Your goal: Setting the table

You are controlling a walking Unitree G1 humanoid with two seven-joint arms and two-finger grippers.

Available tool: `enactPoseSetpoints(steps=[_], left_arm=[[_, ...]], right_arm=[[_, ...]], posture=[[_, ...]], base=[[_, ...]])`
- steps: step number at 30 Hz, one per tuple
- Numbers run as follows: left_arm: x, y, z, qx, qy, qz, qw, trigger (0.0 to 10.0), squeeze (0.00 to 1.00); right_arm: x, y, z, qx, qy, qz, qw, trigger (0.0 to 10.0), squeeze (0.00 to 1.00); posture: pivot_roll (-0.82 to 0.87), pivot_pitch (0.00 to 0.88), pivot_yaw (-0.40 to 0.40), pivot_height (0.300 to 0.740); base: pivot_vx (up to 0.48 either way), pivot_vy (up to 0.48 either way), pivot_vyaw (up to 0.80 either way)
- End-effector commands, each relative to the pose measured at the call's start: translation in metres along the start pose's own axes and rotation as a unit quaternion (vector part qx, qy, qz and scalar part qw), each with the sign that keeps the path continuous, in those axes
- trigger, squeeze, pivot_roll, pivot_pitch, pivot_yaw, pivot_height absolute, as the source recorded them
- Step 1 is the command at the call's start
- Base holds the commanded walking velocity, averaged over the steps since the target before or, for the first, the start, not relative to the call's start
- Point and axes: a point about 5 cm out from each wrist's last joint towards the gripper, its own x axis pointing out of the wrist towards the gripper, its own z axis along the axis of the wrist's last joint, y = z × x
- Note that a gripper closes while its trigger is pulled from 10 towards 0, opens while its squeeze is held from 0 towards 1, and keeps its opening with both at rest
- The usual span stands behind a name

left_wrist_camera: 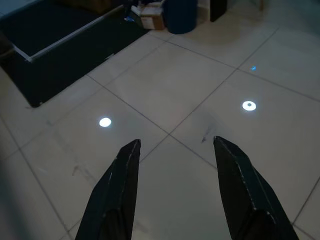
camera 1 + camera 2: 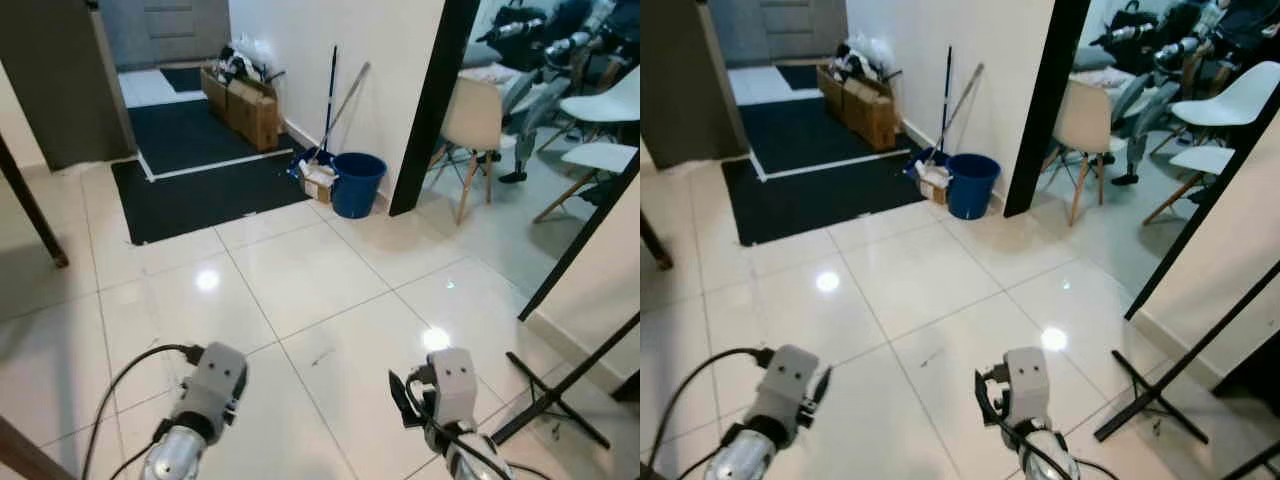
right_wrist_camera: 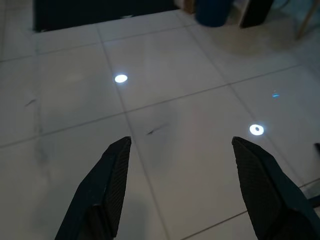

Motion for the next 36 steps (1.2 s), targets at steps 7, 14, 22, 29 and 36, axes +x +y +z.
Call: enactPoseSetpoints(steps=[7,14,22,29,36], left_arm=[[-0.017,0.014,-0.043,-0.015,0.086,0.094,0.992,10.0,0.0],[-0.017,0.017,-0.043,-0.011,0.084,0.106,0.991,10.0,0.0],[-0.015,0.019,-0.042,-0.011,0.08,0.114,0.99,10.0,0.0],[-0.014,0.019,-0.042,-0.011,0.076,0.117,0.99,10.0,0.0],[-0.014,0.019,-0.041,-0.01,0.073,0.113,0.991,10.0,0.0]], right_arm=[[-0.018,-0.005,-0.034,0.0,0.06,0.003,0.998,10.0,0.0],[-0.016,-0.002,-0.034,0.003,0.055,0.003,0.998,10.0,0.0],[-0.013,0.001,-0.031,0.007,0.041,0.007,0.999,10.0,0.0],[-0.013,0.001,-0.029,0.009,0.035,0.007,0.999,10.0,0.0],[-0.013,0.0,-0.029,0.011,0.032,0.003,0.999,10.0,0.0]], posture=[[0.07,0.049,0.0,0.74],[0.07,0.05,0.004,0.74],[0.07,0.052,0.009,0.74],[0.07,0.058,0.01,0.74],[0.06,0.063,0.014,0.74]], base=[[0.417,0.0,0.0],[0.463,0.0,0.0],[0.48,0.0,0.0],[0.48,0.0,0.0],[0.48,0.0,0.0]])
